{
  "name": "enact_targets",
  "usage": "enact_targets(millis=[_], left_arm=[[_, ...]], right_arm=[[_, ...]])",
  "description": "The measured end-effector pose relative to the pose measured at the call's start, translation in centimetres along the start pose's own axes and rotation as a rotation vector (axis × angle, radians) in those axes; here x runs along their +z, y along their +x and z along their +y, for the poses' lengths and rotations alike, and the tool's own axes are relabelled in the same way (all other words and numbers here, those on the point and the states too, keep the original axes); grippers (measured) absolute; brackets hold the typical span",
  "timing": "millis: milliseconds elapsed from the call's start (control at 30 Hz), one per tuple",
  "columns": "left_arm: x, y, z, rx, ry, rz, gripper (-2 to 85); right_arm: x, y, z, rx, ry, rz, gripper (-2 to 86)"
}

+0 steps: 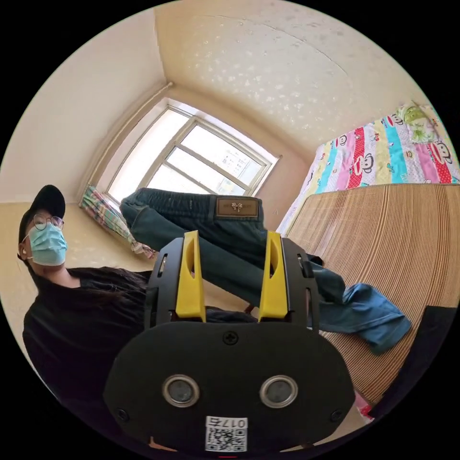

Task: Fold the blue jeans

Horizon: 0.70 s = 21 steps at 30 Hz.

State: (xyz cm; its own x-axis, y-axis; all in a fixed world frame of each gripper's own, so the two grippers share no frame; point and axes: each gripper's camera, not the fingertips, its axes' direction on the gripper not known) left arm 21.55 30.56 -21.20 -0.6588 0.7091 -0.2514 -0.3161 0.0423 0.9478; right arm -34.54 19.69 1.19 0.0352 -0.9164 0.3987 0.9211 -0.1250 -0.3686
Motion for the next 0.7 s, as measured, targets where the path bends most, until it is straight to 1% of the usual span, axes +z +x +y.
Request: enact_targets(millis=[33,100,133,167,200,233,267,300,333,367,400,433,500,533,600,633,667,700], left_arm=[[0.1,0.2,-0.1,0.008,0.006,0.047,4.5],[1.1,0.5,-0.3,0.026,0.034,0.241,4.6],[1.4,0.5,-0.4,0.028,0.036,0.285,4.6],[2.2,0.7,-0.5,0.035,0.032,0.356,4.6],[3.0,1.0,-0.5,0.041,0.028,0.391,4.5],[3.4,1.2,-0.5,0.041,0.024,0.399,4.5],[4.2,1.5,-0.5,0.031,0.010,0.403,4.5],[4.7,1.9,-0.5,0.010,-0.004,0.390,4.6],[4.9,2.1,-0.5,0.003,-0.008,0.380,4.6],[4.8,3.0,-0.6,-0.007,-0.014,0.361,4.6],[4.4,4.3,-0.7,-0.008,-0.026,0.329,4.7],[4.0,5.2,-0.9,-0.005,-0.029,0.294,4.6],[1.6,9.5,-1.7,0.029,-0.033,0.061,4.6],[1.1,10.7,-2.0,0.039,-0.040,-0.006,4.6],[-0.4,15.1,-3.5,0.067,-0.089,-0.272,4.6],[-0.5,16.1,-3.9,0.073,-0.103,-0.322,4.6],[-0.4,17.9,-4.8,0.081,-0.119,-0.401,4.6],[0.1,19.6,-5.7,0.099,-0.127,-0.466,4.6]], right_arm=[[0.1,0.5,0.0,-0.007,-0.005,-0.033,19.6],[1.8,2.5,-0.3,-0.012,-0.068,-0.133,21.9],[2.6,2.9,-0.4,-0.017,-0.089,-0.162,22.2],[4.3,3.9,-0.6,-0.017,-0.131,-0.245,22.9],[6.4,5.0,-0.8,-0.012,-0.172,-0.378,22.7],[7.5,5.5,-0.8,0.003,-0.193,-0.460,22.5],[9.8,6.1,-0.8,0.034,-0.218,-0.671,20.9],[11.4,5.6,-0.9,0.019,-0.205,-0.909,16.4],[11.7,5.1,-1.0,-0.002,-0.193,-0.984,12.7],[11.1,3.6,-1.6,-0.052,-0.157,-0.997,7.8],[9.2,1.8,-2.7,-0.092,-0.126,-0.884,5.5],[7.8,0.6,-3.4,-0.129,-0.116,-0.808,5.1],[1.4,-6.5,-7.3,-0.298,-0.072,-0.507,3.8],[-0.3,-8.8,-8.3,-0.344,-0.052,-0.428,3.6],[-5.7,-20.5,-11.1,-0.572,0.011,-0.133,3.1],[-6.3,-23.8,-11.5,-0.628,0.009,-0.047,3.1],[-6.9,-30.3,-11.9,-0.735,0.018,0.108,3.0],[-6.8,-36.2,-11.7,-0.845,0.028,0.192,2.9]])
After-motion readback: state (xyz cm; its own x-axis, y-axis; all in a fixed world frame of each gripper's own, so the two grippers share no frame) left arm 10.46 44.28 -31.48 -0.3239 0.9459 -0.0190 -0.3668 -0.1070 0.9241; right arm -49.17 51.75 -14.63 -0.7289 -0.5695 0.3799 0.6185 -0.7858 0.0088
